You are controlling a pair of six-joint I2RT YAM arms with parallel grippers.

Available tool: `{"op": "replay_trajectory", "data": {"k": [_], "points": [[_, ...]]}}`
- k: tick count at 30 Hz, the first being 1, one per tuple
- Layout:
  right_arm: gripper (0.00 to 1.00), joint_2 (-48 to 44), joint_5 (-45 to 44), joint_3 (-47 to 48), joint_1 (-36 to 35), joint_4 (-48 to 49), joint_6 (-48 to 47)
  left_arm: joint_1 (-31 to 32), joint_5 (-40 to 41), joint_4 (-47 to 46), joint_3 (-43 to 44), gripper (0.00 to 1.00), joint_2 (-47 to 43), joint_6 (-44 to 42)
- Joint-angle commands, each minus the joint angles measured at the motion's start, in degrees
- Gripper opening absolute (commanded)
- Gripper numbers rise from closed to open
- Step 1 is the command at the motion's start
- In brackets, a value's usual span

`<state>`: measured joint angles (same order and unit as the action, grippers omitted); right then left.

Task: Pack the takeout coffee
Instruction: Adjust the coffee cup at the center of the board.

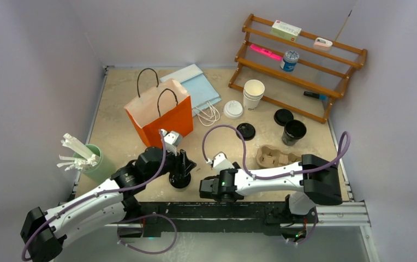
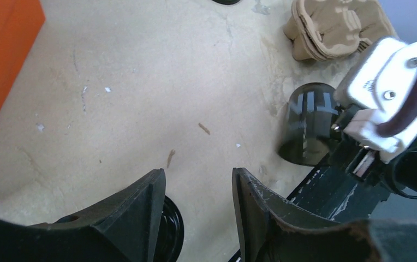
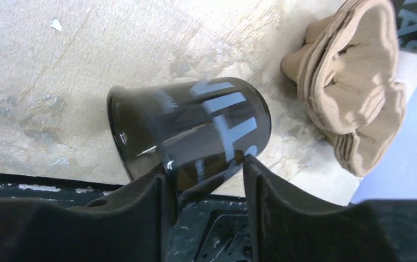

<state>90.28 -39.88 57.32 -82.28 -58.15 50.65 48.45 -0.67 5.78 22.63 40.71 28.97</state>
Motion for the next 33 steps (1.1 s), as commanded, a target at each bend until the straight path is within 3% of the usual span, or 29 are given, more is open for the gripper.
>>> {"op": "replay_trajectory", "data": {"k": [1,5,11,19,24,28,32,33], "points": [[0.39,-0.78,-6.93,4.11,-0.77,-3.7,3.21,-0.01,3.33,3.21,1.75,0.5,-1.35,0.68],[0.18,-2.76,-6.51,5.08,-0.73,-1.31,0.82,0.03,6.47,7.26,3.2,0.5,-2.36,0.69],[0.01,-6.02,-4.13,9.0,3.55,6.64,-7.96,0.07,9.78,13.09,6.26,0.5,-4.0,0.55],[0.0,-8.63,15.18,12.07,25.75,21.63,-20.07,-0.02,12.44,15.92,6.85,0.5,-2.58,4.08],[0.0,-4.54,28.7,14.5,36.94,25.3,-19.74,0.05,15.4,20.86,8.25,0.59,-0.88,8.95],[0.0,0.26,35.66,17.07,42.59,24.62,-18.01,-0.01,21.63,27.19,8.63,0.63,-1.42,17.79],[0.06,2.75,38.61,16.74,44.67,26.1,-16.39,0.05,22.18,32.06,10.05,0.84,-2.03,23.24],[0.07,3.4,38.85,16.69,44.98,26.24,-16.08,0.02,22.37,32.95,10.26,0.85,-2.15,24.35]]}}
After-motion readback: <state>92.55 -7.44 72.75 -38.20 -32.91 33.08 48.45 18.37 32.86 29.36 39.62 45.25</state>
